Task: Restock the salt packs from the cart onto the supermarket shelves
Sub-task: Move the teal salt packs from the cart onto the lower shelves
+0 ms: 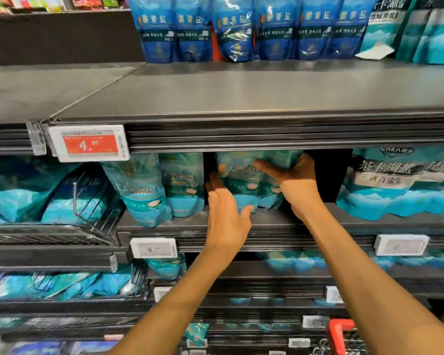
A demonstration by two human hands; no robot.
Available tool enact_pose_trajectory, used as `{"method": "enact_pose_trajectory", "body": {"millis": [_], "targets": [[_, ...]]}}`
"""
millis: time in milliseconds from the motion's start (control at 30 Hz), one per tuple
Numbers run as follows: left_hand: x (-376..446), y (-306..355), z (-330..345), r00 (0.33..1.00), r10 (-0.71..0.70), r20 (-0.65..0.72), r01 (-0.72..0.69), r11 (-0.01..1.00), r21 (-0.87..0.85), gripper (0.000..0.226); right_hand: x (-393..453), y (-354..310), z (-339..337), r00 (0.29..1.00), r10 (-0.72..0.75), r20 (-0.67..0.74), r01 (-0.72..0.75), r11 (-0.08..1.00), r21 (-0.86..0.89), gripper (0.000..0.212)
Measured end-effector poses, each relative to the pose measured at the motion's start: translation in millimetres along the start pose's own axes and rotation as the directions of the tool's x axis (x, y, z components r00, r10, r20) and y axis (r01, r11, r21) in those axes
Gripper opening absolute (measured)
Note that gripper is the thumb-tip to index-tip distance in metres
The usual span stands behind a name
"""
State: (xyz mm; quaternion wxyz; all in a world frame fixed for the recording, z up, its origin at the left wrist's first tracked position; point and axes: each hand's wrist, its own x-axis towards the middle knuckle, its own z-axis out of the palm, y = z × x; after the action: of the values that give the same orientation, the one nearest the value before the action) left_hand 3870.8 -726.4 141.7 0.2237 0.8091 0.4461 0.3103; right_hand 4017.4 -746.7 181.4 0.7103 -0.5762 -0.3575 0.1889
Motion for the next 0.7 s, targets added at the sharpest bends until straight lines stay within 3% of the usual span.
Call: {"method": "enact_pose_trajectory", "body": {"millis": [333,467,633,700], "targets": [[-11.4,-2.1,-0.8,0.997,-0.064,-0.037,0.069,0.989,0.133,0.051,-14.7,3.6,-8.7,0.964,0.061,0.26,-0.056,0.998,-0.029,0.036],[-24.0,-3.3,-1.5,0.997,0.038,-0.066,-0.025,0.984,0.176,0.051,-19.3,7.6,-7.1,0.957,0.151,0.246,-0.13,0.987,-0.098,0.042],[-45.2,-2.8,-0.4,0.994,0.093,-0.065,-0.072,0.959,0.275,0.079,-19.6,5.4,-3.1,0.949,0.129,0.289,-0.112,0.991,-0.074,0.034],[-55.5,-1.2,0.5,0.983,0.16,-0.091,-0.122,0.936,0.329,0.08,-18.6,7.1,-1.3,0.944,0.101,0.314,-0.088,0.995,-0.055,0.037]]}}
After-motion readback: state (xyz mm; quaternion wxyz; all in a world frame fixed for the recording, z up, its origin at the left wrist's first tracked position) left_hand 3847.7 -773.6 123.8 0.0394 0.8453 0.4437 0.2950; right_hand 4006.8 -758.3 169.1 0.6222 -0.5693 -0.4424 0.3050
